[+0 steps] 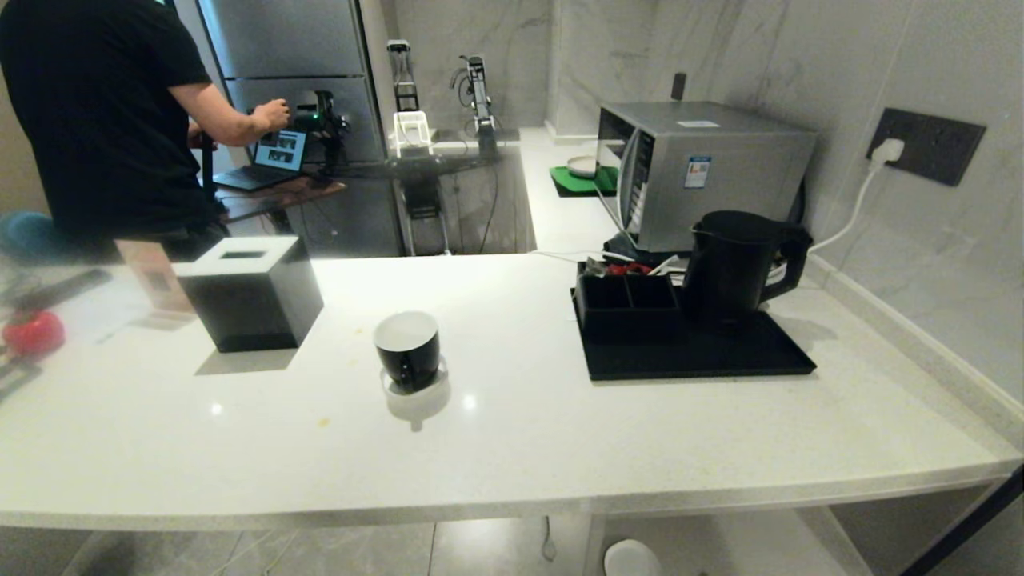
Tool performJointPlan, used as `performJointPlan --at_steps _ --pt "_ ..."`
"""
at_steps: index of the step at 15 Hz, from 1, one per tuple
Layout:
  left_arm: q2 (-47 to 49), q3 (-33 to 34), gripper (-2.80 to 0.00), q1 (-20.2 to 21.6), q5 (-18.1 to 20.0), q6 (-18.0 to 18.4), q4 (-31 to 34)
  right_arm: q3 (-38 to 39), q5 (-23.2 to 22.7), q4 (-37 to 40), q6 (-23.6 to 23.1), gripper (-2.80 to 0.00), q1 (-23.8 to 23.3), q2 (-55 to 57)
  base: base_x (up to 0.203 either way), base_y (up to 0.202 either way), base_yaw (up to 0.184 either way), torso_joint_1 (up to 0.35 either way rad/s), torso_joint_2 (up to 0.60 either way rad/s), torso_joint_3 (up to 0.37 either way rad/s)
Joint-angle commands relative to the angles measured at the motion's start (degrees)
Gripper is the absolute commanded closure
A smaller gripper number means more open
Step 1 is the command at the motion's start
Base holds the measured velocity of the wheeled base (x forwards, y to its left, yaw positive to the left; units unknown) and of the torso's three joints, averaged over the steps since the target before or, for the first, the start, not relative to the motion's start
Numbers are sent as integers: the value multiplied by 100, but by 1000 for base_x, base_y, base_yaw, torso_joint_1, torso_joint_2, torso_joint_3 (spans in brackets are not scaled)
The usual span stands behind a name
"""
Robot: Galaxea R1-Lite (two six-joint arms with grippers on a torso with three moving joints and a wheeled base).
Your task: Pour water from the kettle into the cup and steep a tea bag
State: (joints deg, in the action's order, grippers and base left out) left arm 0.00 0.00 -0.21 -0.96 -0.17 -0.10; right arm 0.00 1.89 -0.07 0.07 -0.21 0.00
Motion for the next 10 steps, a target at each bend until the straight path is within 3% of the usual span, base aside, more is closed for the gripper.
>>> performJointPlan --at_steps 1,10 --pt "9 0 0 12 0 0 -7 0 4 7 10 0 12 9 0 0 0 0 0 0" --pt "9 0 0 12 0 -18 -7 0 -22 7 -69 0 12 0 0 0 0 0 0 0"
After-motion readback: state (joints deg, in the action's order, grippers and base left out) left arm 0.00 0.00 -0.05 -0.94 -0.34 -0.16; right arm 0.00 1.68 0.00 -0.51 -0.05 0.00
